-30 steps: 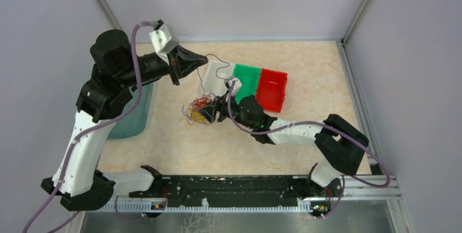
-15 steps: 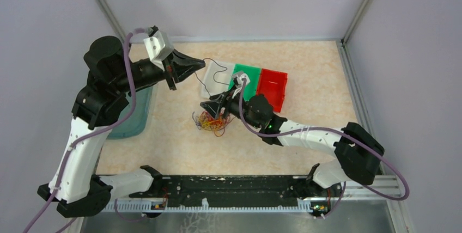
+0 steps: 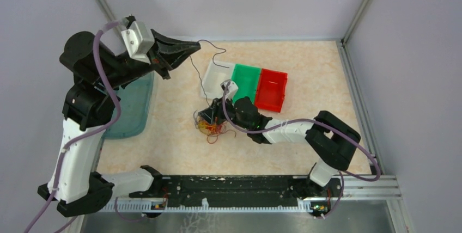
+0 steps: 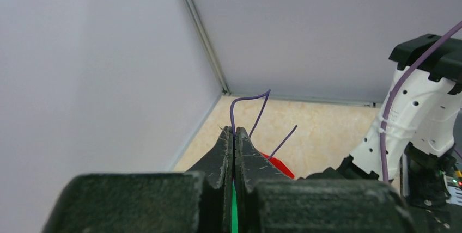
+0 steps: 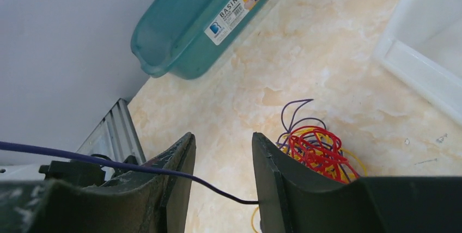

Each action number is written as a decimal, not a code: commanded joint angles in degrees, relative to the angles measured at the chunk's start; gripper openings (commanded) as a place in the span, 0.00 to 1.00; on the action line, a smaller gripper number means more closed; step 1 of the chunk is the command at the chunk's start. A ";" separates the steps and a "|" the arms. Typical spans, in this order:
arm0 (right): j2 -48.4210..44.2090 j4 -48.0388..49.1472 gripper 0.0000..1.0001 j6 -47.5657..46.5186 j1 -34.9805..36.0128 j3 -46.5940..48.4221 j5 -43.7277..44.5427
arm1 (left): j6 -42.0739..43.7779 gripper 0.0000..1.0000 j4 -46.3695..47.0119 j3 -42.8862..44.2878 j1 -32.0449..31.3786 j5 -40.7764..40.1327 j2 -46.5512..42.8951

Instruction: Untangle the cables

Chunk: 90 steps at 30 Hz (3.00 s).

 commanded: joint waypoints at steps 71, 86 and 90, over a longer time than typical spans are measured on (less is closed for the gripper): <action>0.82 6.28 0.54 -0.85 1.18 -11.48 9.90 | 67.55 0.00 64.45 14.84 -0.36 4.50 14.34; -14.69 -6.28 0.70 -8.90 -1.16 -2.27 12.02 | 56.46 0.00 42.04 7.56 -0.36 -6.58 11.10; -15.43 -9.32 0.69 -8.83 -3.93 0.20 13.11 | 55.48 0.00 42.98 1.54 -0.36 -7.63 9.82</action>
